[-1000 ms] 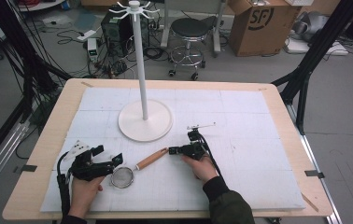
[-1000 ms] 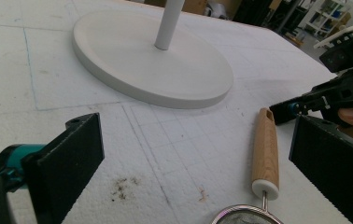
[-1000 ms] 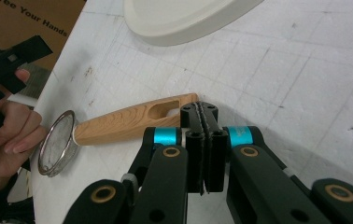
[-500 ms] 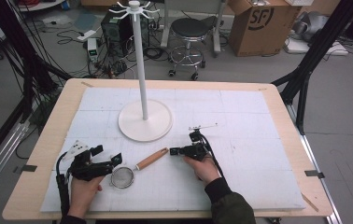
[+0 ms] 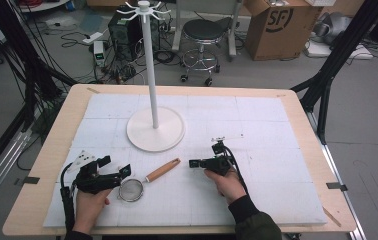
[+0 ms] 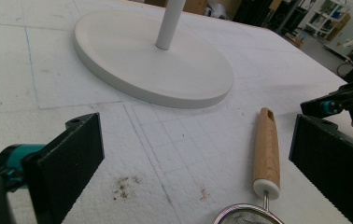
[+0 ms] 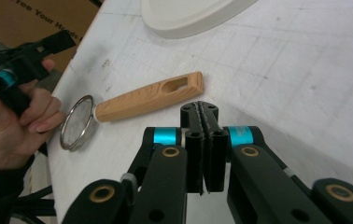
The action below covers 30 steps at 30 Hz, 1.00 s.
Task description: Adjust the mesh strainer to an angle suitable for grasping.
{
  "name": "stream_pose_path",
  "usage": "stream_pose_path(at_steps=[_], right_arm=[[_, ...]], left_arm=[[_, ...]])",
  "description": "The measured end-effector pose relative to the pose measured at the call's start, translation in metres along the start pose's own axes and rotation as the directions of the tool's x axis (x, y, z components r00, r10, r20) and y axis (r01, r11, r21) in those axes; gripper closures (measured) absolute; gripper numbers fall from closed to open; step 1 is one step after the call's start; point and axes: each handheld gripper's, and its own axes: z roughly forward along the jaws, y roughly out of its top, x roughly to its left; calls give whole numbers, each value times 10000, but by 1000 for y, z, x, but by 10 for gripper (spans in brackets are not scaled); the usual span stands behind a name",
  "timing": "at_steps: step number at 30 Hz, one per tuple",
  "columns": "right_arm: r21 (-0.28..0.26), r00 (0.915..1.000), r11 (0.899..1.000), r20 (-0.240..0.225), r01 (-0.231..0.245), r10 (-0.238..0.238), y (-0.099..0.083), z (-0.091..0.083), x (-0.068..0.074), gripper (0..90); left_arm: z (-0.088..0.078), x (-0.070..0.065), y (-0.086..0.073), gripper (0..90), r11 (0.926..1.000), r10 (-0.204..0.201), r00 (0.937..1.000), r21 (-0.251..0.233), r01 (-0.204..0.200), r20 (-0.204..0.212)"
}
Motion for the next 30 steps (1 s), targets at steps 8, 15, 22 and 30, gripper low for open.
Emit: stream_pose_path(at_steps=[8,15,22,30], right_arm=[[-252,9995,9996,-294,104,-111,-6,-20,-6,635],[-527,9980,9975,-397,477,-498,-7,-30,-2,512],[-851,9950,9923,-346,902,-934,-10,-45,-2,422],[-1384,9923,9830,-117,1203,-1231,-14,-66,-9,320]], left_arm=[[0,-1,-1,38,10000,38,10000,46,-38,-25],[0,-2,-1,38,9999,71,10000,103,-71,65],[0,-2,-2,38,9999,63,9999,110,-64,102],[2,-5,-2,38,9993,295,9994,239,-300,175]])
